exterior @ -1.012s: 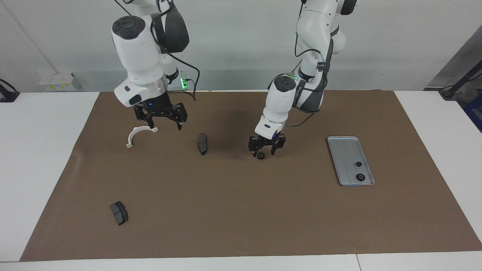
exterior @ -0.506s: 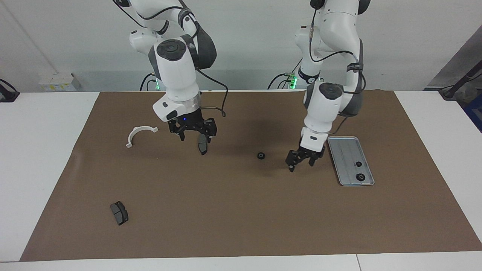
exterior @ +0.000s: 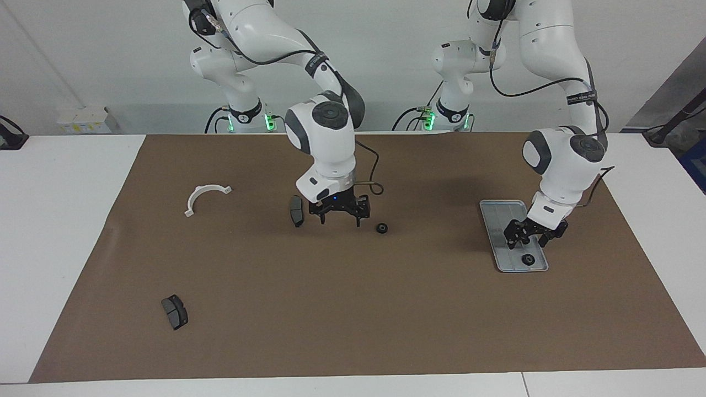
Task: Place bearing gear from tray to pile
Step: 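Carry the ring with the left gripper while the right gripper approaches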
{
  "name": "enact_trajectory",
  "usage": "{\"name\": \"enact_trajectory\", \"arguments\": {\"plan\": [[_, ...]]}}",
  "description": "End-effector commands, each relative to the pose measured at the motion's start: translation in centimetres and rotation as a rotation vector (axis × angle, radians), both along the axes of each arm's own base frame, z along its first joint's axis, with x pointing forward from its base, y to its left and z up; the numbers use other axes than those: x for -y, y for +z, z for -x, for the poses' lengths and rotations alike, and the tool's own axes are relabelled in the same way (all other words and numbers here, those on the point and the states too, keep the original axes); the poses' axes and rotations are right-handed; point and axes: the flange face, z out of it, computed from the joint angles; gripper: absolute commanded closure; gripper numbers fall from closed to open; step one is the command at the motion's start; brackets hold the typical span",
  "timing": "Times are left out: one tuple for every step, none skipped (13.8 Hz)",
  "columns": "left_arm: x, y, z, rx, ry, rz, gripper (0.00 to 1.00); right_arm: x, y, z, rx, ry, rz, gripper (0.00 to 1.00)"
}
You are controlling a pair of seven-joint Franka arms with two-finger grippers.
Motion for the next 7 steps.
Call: {"name": "enact_trajectory", "arguments": {"plan": [[-1.5,-1.3,1.7,-0.034,-0.102,-0.012,0.13,-3.6,-2.5,-1.2,0.030,-0.027,0.032,0.00],[-1.5,-1.5,1.8,-0.037,-0.103,-0.012,0.19,-4.7,-2.8,-0.9,0.027,-0.027,0.030,0.00],[-1.6,-2.1,2.2,-0.051,-0.101,-0.010,0.23,-6.2,-3.9,-0.2,0.027,-0.036,0.023,0.00],[-1.7,-2.6,2.6,-0.060,-0.099,-0.009,0.27,-7.0,-4.7,-0.1,0.031,-0.052,0.013,0.00],[-1.7,-2.9,2.8,-0.066,-0.100,-0.008,0.30,-7.2,-5.0,-0.3,0.043,-0.053,0.001,0.00],[-1.6,-3.1,2.9,-0.070,-0.100,-0.008,0.32,-7.4,-5.2,-0.1,0.043,-0.053,-0.001,0.06],[-1.6,-3.2,3.0,-0.075,-0.100,-0.007,0.35,-8.1,-5.1,0.3,0.054,-0.037,-0.001,0.14]]}}
